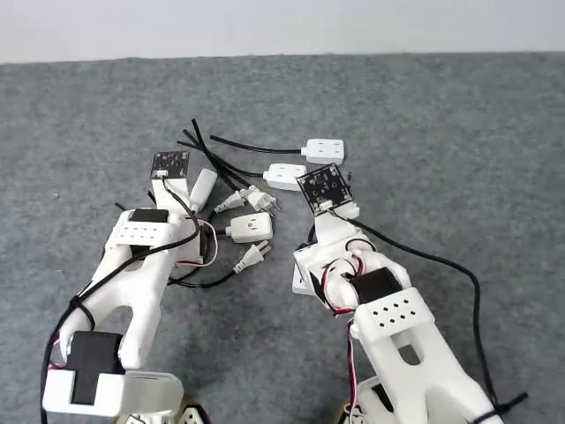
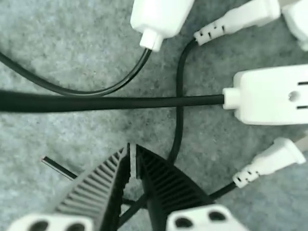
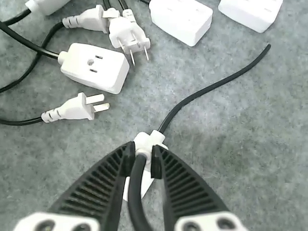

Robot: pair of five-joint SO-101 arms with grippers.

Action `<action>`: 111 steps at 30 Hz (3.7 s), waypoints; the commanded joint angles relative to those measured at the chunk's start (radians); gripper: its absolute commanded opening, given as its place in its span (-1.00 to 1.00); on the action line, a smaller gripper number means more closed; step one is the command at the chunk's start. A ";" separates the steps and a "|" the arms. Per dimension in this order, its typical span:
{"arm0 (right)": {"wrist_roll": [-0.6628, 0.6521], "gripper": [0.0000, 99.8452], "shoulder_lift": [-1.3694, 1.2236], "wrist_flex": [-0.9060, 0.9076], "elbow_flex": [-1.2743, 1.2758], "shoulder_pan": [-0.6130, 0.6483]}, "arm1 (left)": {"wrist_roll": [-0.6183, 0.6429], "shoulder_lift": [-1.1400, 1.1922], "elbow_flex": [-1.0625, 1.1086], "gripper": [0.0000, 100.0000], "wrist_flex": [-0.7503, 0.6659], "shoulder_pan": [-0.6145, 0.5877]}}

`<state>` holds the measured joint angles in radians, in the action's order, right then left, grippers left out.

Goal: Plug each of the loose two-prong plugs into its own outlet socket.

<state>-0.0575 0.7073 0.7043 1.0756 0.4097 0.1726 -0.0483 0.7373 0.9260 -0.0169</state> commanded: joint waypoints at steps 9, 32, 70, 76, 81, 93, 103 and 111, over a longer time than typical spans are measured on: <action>-0.020 -0.98 0.024 -0.045 0.060 0.010 | -0.005 0.000 -0.042 -0.97 0.009 0.008; -0.069 -0.98 0.022 0.016 0.118 0.016 | -0.005 0.000 -0.042 -0.97 0.009 0.003; 0.187 -0.58 -0.199 0.062 -0.066 0.216 | -0.005 -0.006 -0.047 -0.97 0.005 0.000; 0.196 -0.58 -0.234 0.033 -0.071 0.202 | -0.005 -0.008 -0.048 -0.97 0.005 -0.002; 0.198 -0.58 -0.404 0.041 -0.173 0.147 | -0.005 -0.008 -0.048 -0.97 0.005 -0.002; 0.196 -0.59 -0.604 0.150 -0.358 0.124 | -0.005 -0.008 -0.047 -0.97 0.005 -0.002; 0.152 -0.99 -0.550 0.211 -0.367 -0.137 | -0.005 -0.008 -0.045 -0.97 0.005 -0.002; 0.006 -0.98 -0.217 0.369 -0.361 -0.529 | -0.005 -0.008 -0.045 -0.97 0.005 -0.002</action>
<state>0.0207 0.3376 1.0142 0.7641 0.0522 0.1711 -0.0483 0.7373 0.9260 -0.0169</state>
